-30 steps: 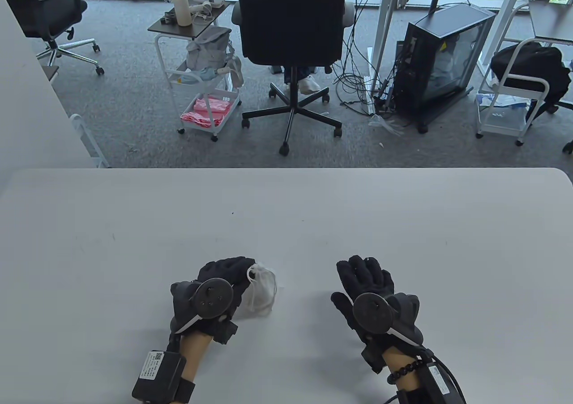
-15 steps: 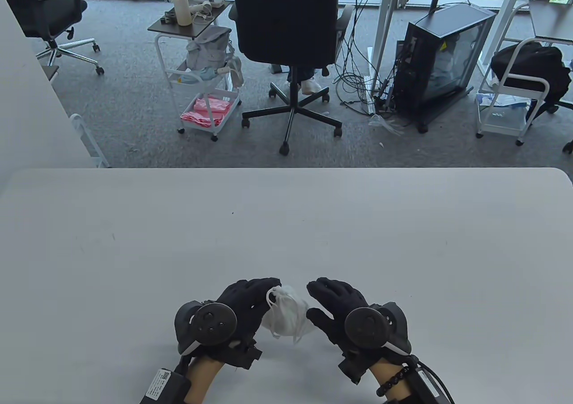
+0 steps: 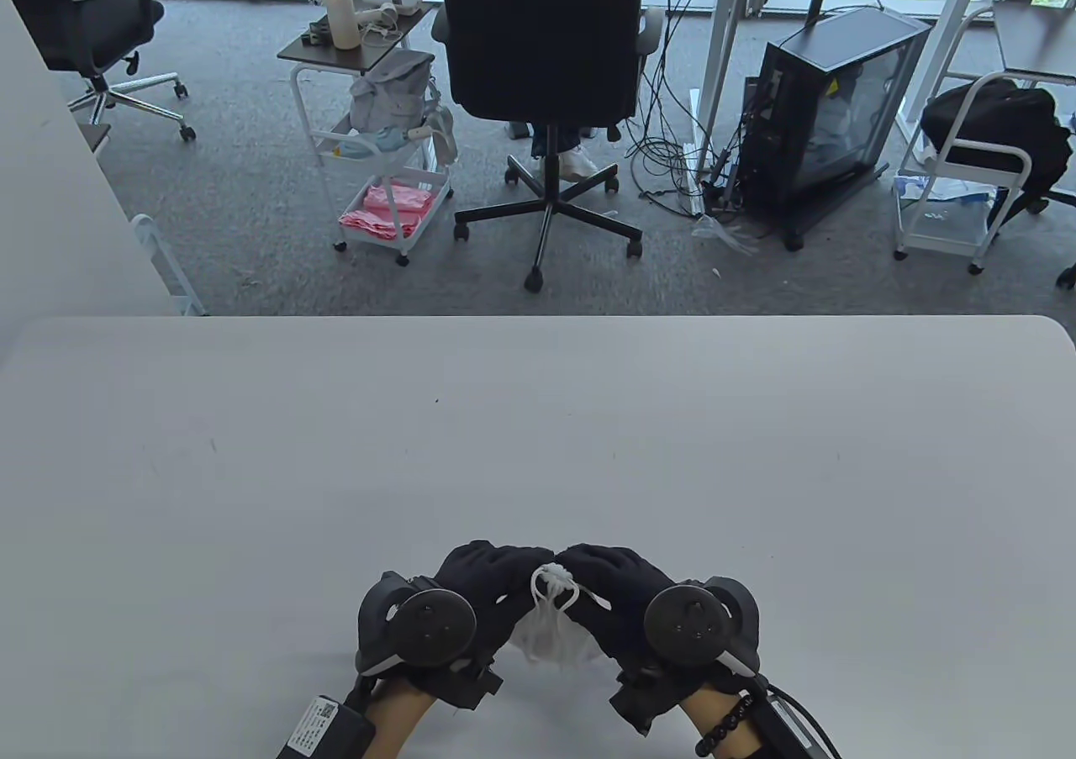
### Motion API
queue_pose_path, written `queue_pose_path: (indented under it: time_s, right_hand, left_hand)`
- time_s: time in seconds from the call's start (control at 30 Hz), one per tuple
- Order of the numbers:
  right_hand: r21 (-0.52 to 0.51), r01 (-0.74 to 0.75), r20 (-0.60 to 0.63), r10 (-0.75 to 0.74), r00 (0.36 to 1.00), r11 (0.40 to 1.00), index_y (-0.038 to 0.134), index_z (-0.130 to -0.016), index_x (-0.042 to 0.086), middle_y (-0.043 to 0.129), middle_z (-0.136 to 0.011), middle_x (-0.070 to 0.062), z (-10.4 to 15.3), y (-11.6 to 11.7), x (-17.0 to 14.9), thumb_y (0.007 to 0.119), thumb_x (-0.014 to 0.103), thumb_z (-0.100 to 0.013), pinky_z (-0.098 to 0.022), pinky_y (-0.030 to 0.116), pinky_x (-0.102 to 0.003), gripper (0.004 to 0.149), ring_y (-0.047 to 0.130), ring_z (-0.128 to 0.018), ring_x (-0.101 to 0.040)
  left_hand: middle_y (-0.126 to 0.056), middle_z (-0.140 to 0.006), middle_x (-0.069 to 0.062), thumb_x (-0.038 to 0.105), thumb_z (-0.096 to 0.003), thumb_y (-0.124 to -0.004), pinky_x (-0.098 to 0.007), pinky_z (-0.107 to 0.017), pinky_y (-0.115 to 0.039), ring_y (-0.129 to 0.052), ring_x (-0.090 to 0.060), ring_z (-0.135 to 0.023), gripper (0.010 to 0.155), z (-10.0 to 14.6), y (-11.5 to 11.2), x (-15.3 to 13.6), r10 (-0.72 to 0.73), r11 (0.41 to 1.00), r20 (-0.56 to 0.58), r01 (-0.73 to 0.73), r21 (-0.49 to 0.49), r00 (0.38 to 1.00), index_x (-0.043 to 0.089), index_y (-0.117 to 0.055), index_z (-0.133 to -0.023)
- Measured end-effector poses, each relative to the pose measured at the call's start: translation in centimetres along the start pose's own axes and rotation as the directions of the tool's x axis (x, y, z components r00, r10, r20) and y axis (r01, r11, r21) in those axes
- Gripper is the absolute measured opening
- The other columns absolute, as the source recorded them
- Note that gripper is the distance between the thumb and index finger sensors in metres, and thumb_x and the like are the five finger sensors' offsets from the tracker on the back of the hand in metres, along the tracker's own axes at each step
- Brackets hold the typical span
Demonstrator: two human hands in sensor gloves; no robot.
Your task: Empty bag and arrange number blocks in order
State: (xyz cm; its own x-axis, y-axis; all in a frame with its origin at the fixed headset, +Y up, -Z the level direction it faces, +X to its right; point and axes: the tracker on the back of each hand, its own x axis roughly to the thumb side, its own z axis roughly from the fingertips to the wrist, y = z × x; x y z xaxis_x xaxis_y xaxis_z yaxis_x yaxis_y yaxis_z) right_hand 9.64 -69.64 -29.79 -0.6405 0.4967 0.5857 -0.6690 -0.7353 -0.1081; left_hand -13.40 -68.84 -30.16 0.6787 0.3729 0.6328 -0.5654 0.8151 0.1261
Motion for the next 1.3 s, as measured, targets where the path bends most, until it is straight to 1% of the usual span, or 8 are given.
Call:
queue_pose_path:
  time_s: [0.2,0.27,0.33,0.63,0.83,0.97,1.1,1.3]
  right_hand:
    - [-0.176,0.020,-0.123,-0.042,0.992,0.984,0.091,-0.077,0.022,0.099,-0.079,-0.005,0.1,-3.3,-3.4,0.082,0.037,-0.048,-0.058,0.086,-0.053,0.034,0.102,-0.072,-0.031]
    - [-0.157,0.192,-0.138,-0.214,0.967,0.969,0.092,-0.077,0.021,0.099,-0.079,-0.006,-0.3,-3.2,-3.7,0.085,0.035,-0.047,-0.060,0.084,-0.054,0.034,0.100,-0.074,-0.032]
    - [-0.178,0.142,-0.141,-0.168,0.976,0.974,0.092,-0.077,0.022,0.099,-0.080,-0.005,-0.5,-2.9,-3.9,0.085,0.036,-0.046,-0.060,0.085,-0.054,0.034,0.101,-0.074,-0.031]
    - [0.039,0.062,-0.206,-0.052,0.977,0.997,0.082,-0.092,0.011,0.088,-0.092,-0.018,-2.3,-3.6,-5.0,0.079,0.026,-0.053,-0.064,0.076,-0.062,0.042,0.091,-0.082,-0.044]
    - [0.117,0.165,-0.188,-0.142,0.972,0.979,0.074,-0.101,0.004,0.082,-0.097,-0.025,-5.7,-3.6,-1.8,0.077,0.041,-0.054,-0.064,0.070,-0.068,0.060,0.084,-0.084,-0.053]
    - [0.252,0.060,-0.113,-0.032,0.993,0.966,0.071,-0.103,0.004,0.079,-0.099,-0.027,-7.4,-1.6,1.0,0.079,0.046,-0.051,-0.064,0.069,-0.069,0.067,0.082,-0.085,-0.055]
    - [0.310,-0.019,-0.120,0.058,0.991,0.951,0.079,-0.096,0.004,0.088,-0.090,-0.024,-7.9,0.5,1.9,0.081,0.039,-0.052,-0.059,0.076,-0.065,0.056,0.091,-0.077,-0.050]
    - [0.291,0.192,-0.228,-0.127,0.965,0.937,0.087,-0.082,0.008,0.099,-0.071,-0.015,-7.3,1.3,0.8,0.079,0.031,-0.053,-0.046,0.090,-0.053,0.038,0.105,-0.057,-0.036]
  left_hand:
    - [-0.102,-0.078,0.002,0.047,-0.0519,-0.079,-0.059,-0.064,-0.082,-0.111,-0.021,-0.067,0.039,0.6,2.4,-4.1,0.177,0.977,-0.147,-0.156,0.146,0.973,0.029,-0.090,-0.085]
    - [-0.102,-0.080,0.001,0.046,-0.0519,-0.080,-0.061,-0.065,-0.080,-0.110,-0.023,-0.071,0.039,0.4,2.1,-4.4,0.308,0.946,-0.143,-0.287,0.149,0.941,0.029,-0.090,-0.085]
    - [-0.100,-0.082,0.003,0.046,-0.0528,-0.078,-0.060,-0.065,-0.080,-0.109,-0.022,-0.073,0.038,0.3,1.9,-4.7,0.311,0.946,-0.164,-0.289,0.149,0.936,0.031,-0.088,-0.086]
    - [-0.099,-0.084,0.003,0.048,-0.0523,-0.078,-0.062,-0.066,-0.078,-0.106,-0.026,-0.078,0.040,0.4,1.3,-6.6,0.462,0.887,-0.245,-0.444,0.127,0.853,0.031,-0.087,-0.087]
    - [-0.098,-0.084,0.000,0.047,-0.0523,-0.078,-0.064,-0.066,-0.077,-0.104,-0.029,-0.078,0.040,0.4,1.6,-7.2,0.470,0.882,-0.256,-0.460,0.101,0.845,0.029,-0.088,-0.087]
    - [-0.098,-0.086,0.001,0.047,-0.0524,-0.078,-0.065,-0.066,-0.075,-0.103,-0.031,-0.081,0.040,0.5,1.8,-7.3,0.485,0.873,-0.254,-0.480,0.086,0.837,0.030,-0.087,-0.088]
    - [-0.097,-0.086,0.000,0.047,-0.0524,-0.078,-0.065,-0.067,-0.074,-0.102,-0.032,-0.082,0.040,0.6,1.6,-7.6,0.505,0.860,-0.262,-0.505,0.071,0.823,0.030,-0.087,-0.087]
    - [-0.096,-0.087,0.001,0.048,-0.0529,-0.077,-0.066,-0.067,-0.073,-0.100,-0.032,-0.084,0.041,0.7,0.9,-8.8,0.505,0.855,-0.298,-0.518,0.042,0.810,0.031,-0.086,-0.089]
